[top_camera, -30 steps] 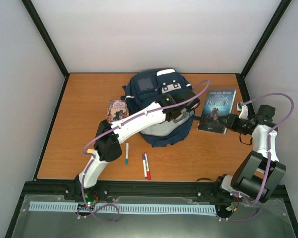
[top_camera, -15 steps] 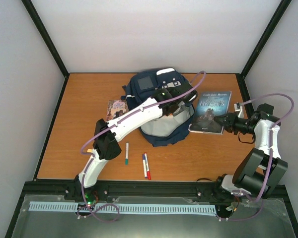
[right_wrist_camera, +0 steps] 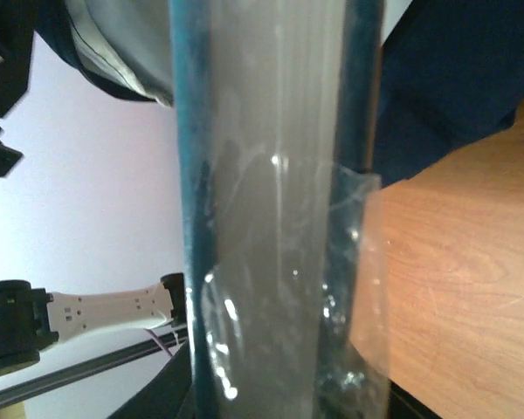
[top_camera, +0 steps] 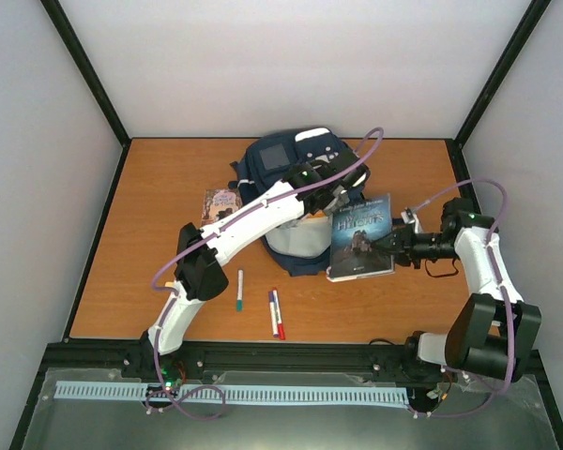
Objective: Pack the student bag
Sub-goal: Place the book in the student bag.
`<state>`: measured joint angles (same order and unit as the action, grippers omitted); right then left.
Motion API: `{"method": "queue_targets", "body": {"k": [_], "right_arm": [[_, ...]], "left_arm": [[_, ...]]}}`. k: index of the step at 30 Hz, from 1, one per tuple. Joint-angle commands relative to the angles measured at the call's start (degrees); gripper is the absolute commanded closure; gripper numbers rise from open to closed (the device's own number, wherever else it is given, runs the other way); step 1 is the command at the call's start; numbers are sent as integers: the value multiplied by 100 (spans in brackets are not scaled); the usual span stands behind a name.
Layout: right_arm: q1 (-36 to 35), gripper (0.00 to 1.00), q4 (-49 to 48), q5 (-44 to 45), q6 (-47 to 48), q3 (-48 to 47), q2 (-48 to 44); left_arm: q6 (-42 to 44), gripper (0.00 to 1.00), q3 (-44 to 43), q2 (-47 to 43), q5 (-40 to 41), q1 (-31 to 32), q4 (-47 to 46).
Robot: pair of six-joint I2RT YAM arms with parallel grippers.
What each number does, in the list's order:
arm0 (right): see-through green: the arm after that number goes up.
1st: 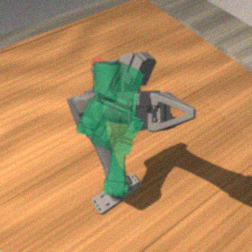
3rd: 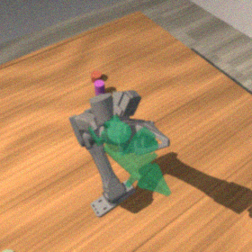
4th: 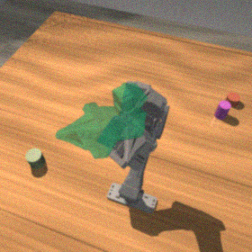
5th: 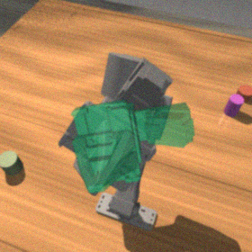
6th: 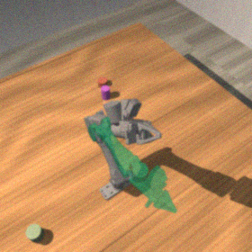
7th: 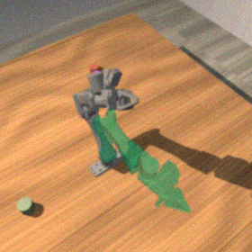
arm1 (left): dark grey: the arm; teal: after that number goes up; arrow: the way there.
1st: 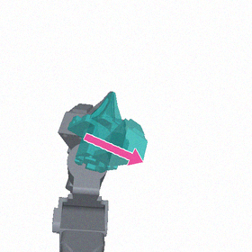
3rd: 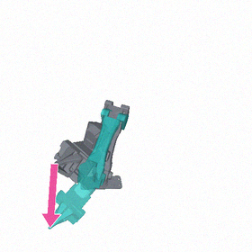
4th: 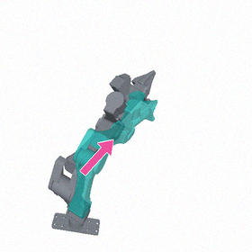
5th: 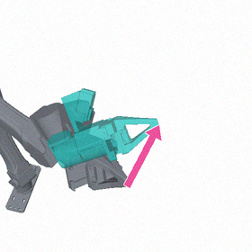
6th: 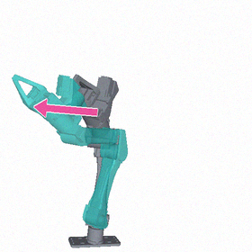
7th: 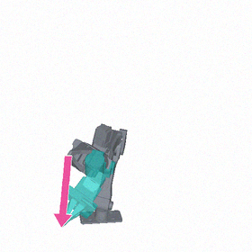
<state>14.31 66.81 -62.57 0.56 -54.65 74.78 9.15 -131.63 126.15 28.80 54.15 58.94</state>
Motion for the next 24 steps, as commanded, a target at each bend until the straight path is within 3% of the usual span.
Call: {"method": "queue_targets", "body": {"k": [1,17,24], "right_arm": [[-347,97,-417,-648,-211,72,-180],[-938,97,-1633,-914,-353,126,193],[-1016,97,-1230,-814,561,-457,938]], "left_arm": [[-71,99,-276,-445,86,-99,-452],[-190,99,-220,-643,26,-115,-466],[-148,99,-230,-749,-223,-107,-467]]}}
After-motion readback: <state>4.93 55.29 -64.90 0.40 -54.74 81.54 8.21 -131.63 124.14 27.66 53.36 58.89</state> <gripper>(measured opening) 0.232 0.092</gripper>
